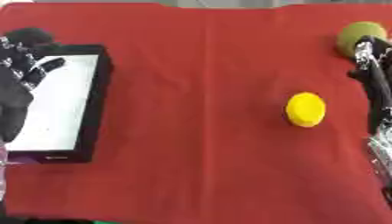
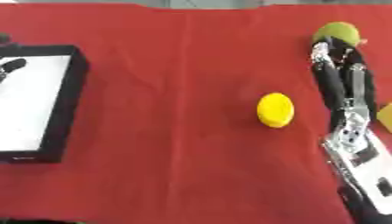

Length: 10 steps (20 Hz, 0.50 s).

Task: Pick up the objects with one hand, pass them to the other hand, and then place them into the box on the other side of the table.

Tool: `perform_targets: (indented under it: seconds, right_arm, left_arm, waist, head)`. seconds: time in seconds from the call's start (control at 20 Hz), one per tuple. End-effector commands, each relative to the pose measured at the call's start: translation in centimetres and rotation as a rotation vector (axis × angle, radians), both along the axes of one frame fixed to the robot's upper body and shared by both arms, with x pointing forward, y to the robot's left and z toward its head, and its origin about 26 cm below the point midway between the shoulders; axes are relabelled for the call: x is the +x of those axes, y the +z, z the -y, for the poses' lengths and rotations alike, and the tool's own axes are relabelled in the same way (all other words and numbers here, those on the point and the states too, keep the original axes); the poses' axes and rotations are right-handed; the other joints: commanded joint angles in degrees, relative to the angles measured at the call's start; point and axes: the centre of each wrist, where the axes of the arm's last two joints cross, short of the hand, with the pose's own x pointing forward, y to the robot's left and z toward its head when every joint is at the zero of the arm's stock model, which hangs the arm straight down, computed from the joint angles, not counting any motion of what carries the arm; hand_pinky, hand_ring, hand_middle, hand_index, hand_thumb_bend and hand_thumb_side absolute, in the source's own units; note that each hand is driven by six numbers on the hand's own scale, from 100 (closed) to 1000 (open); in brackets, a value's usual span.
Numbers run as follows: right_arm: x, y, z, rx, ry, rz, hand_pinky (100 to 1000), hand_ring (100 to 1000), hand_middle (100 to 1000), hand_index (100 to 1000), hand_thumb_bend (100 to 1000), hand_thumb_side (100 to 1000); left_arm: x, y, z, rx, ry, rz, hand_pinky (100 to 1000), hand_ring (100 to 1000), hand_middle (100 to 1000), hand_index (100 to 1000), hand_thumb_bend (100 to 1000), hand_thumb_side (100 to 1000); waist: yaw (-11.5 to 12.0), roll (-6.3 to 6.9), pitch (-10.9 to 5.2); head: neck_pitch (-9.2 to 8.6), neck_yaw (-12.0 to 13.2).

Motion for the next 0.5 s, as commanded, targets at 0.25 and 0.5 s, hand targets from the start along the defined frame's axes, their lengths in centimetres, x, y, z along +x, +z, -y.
perform_targets:
  seconds: [0.25, 0.5]
  right_arm:
    - [-0.32, 0.78, 0.22, -0.025, -0.005, 0.028, 755, 801, 752, 844, 100, 670]
    - [-0.27, 1.06, 0.27, -0.031, -0.010, 0.042, 755, 811, 760, 851, 100, 667]
  left_arm:
    - [-0.29, 0.97, -0.16, 0.020, -0.002, 0.035, 817, 794, 686, 696, 170, 887]
    - [-0.30, 1.12, -0.11, 0.020, -0.006, 0.040, 817, 795, 687, 697, 171, 885]
  waist:
    - [0.2, -0.08, -1.51]
    - [0.6, -0.26, -1.37]
  head:
    - [-0.34, 0.1]
    - [-1.24, -0.5]
